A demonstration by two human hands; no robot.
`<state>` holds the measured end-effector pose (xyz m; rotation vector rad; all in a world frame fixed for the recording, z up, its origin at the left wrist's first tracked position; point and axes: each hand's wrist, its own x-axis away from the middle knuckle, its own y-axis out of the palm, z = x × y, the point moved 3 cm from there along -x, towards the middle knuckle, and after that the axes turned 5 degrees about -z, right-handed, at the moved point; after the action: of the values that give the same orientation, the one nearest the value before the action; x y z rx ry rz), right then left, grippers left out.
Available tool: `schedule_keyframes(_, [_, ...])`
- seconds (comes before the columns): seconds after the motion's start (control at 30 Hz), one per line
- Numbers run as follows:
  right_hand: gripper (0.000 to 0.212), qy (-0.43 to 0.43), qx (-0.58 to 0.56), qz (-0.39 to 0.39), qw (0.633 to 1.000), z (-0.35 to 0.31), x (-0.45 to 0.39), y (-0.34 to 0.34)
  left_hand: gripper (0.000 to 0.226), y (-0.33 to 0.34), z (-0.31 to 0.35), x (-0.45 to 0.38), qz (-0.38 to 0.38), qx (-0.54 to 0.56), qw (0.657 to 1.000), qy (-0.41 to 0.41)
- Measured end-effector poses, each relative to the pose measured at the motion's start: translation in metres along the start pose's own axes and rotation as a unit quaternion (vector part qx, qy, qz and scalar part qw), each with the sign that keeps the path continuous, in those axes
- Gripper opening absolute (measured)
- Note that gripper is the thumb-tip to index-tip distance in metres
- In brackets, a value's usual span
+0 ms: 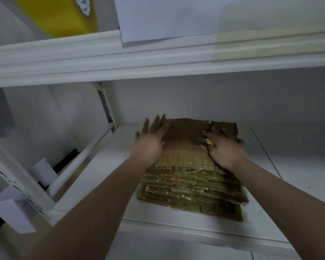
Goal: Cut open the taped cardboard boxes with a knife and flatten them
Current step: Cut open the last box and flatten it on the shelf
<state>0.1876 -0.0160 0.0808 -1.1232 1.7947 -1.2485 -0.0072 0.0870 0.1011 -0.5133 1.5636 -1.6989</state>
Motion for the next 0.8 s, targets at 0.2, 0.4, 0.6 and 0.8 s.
schedule_keyframes(0.2, [0.048, -0.018, -0.030, 0.001, 0.999, 0.007, -0.002, 0.000, 0.057, 0.003, 0.034, -0.023, -0.074, 0.107, 0.991, -0.012])
schedule_keyframes(0.4, [0.043, -0.055, -0.095, 0.010, 0.994, 0.024, -0.002, 0.023, 0.073, 0.048, 0.031, -0.005, -0.029, -0.052, 0.997, -0.050])
schedule_keyframes(0.6, [0.045, -0.083, -0.070, -0.002, 0.994, 0.030, -0.011, 0.026, 0.075, 0.047, 0.032, -0.004, -0.048, -0.040, 0.995, -0.073])
schedule_keyframes(0.8, [0.046, -0.081, -0.072, 0.005, 0.994, 0.033, -0.007, 0.031, 0.084, 0.048, 0.041, -0.008, -0.050, -0.062, 0.994, -0.075])
